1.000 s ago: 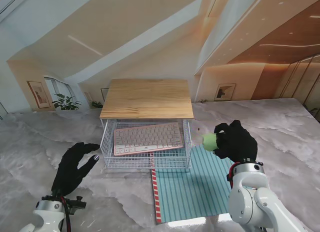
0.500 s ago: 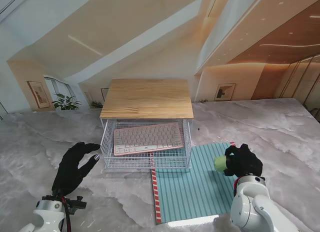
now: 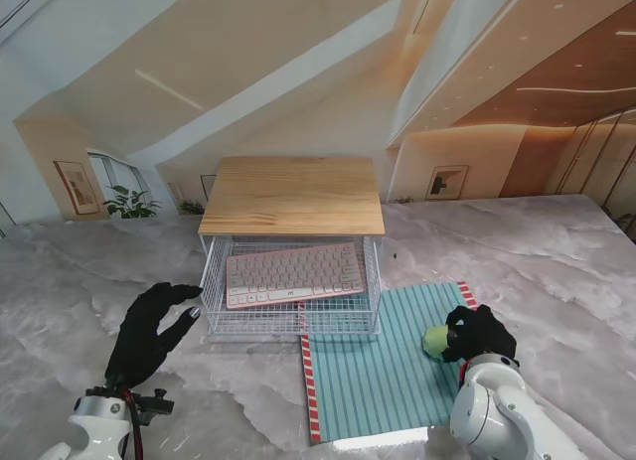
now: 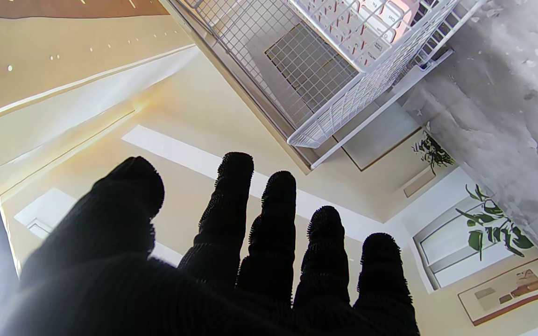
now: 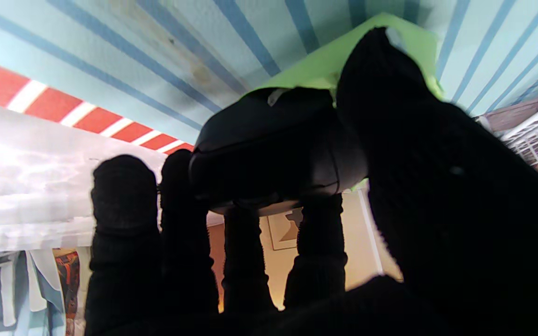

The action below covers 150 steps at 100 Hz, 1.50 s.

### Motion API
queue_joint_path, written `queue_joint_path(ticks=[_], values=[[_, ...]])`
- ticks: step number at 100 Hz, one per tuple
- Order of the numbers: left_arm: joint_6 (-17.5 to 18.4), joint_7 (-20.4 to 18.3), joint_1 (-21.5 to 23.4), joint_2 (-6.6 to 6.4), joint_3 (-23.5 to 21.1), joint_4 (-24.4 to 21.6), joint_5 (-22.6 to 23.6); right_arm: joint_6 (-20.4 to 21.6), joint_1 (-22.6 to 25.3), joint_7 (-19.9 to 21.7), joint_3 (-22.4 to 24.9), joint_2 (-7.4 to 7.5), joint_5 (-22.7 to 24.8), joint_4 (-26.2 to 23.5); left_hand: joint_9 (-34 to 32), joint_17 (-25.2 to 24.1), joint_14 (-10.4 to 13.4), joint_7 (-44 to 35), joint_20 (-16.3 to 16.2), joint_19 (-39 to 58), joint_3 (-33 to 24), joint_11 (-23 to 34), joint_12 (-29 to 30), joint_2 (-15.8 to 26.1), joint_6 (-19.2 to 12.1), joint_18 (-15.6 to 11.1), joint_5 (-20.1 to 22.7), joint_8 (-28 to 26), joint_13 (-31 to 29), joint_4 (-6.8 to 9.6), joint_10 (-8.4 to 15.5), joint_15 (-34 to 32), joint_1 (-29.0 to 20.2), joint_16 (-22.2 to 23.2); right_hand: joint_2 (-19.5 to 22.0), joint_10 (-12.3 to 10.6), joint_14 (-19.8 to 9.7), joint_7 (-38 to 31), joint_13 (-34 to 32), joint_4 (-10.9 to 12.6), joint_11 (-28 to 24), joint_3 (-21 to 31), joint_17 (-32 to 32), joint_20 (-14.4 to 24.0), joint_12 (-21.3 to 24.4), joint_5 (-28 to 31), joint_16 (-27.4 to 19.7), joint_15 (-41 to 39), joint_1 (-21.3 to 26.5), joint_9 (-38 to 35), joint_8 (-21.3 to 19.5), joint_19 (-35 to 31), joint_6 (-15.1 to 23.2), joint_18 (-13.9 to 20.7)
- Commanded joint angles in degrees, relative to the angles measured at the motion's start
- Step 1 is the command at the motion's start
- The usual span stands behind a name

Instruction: Unroll the mouse pad and set up the keyboard and mouse from the tabletop organizer

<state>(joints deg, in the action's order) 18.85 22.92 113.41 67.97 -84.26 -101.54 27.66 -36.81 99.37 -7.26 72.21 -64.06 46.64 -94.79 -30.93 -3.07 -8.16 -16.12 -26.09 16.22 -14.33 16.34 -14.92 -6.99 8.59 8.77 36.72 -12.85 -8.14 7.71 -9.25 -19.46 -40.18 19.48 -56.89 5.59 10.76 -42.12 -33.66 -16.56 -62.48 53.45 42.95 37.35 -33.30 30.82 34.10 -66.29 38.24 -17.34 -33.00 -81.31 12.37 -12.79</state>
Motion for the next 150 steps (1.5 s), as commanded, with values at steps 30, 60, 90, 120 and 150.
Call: queue_joint_path(ticks=[30,60,90,120,150], values=[[-0.1,-0.7,0.2,0.11,0.3,-0.6,0.0,-2.0,-0.1,2.6,-0.4,-0.08,-0.2,1.3,0.8,-0.6,1.7,0.8,-0.7,-1.1,0.7,-0.2,0.3,0.3,-0.3,-1.6,-0.3,0.7,2.0,1.14,0.4,0.5,-0.2,-0.2,12.4,-0.6,-8.2,-19.4,2.1,6.6,-0.2,7.5,-7.4,0.4,0.2,2.6,1.7,1.3,2.7,4.0,0.9,-1.5,-7.7,-2.7],[0.0,-0.7,0.5,0.12,0.2,-0.8,0.1,-2.5,-0.6,3.5,-1.0,0.23,0.7,2.5,0.8,-0.6,1.7,0.8,-0.7,-1.2,0.7,-0.2,0.3,0.3,-0.3,-1.6,-0.4,0.7,2.0,1.14,0.4,0.5,-0.2,-0.2,13.0,-1.3,-6.4,-5.3,8.8,12.6,3.1,10.2,-24.5,2.3,4.6,0.1,-2.1,11.7,-3.4,6.8,-0.9,6.4,-13.6,-7.0],[0.1,-0.7,0.6,0.12,0.2,-1.0,0.1,-2.9,-0.7,3.4,-1.5,0.29,1.3,2.9,0.8,-0.6,1.7,0.8,-0.7,-1.2,0.7,-0.2,0.3,0.3,-0.4,-1.6,-0.4,0.7,2.0,1.13,0.5,0.5,-0.1,-0.2,12.9,-2.2,-5.6,-0.5,15.1,12.6,6.1,9.4,-35.3,-0.4,7.5,-4.1,-7.1,22.0,-4.5,8.4,1.6,15.1,-13.8,-9.8],[0.4,-0.7,0.8,0.10,-0.1,-1.2,0.3,-0.8,0.6,-0.3,0.1,-0.46,0.6,2.4,0.7,-0.5,1.6,0.8,-0.8,-1.2,0.6,-0.2,0.3,0.3,-0.3,-1.6,-0.4,0.7,2.0,1.16,0.4,0.5,-0.2,-0.2,13.1,-3.3,-5.4,4.2,19.3,12.9,19.6,1.2,-39.6,-1.0,14.0,-13.1,-10.4,27.9,-10.0,7.6,7.7,18.9,-6.9,-11.6],[1.3,-0.6,1.0,0.12,-0.5,-1.6,0.5,3.1,4.1,-4.7,2.6,-1.33,0.2,-1.8,0.7,-0.5,1.5,0.8,-0.8,-1.0,0.5,-0.2,0.3,0.1,-0.3,-1.5,-0.4,0.7,2.0,1.23,0.5,0.3,-0.3,-0.1,16.2,-3.9,-5.6,6.1,21.5,13.6,28.7,-4.9,-41.9,-0.7,16.9,-14.8,-12.6,31.9,-12.8,7.1,10.0,21.3,-6.2,-12.0]])
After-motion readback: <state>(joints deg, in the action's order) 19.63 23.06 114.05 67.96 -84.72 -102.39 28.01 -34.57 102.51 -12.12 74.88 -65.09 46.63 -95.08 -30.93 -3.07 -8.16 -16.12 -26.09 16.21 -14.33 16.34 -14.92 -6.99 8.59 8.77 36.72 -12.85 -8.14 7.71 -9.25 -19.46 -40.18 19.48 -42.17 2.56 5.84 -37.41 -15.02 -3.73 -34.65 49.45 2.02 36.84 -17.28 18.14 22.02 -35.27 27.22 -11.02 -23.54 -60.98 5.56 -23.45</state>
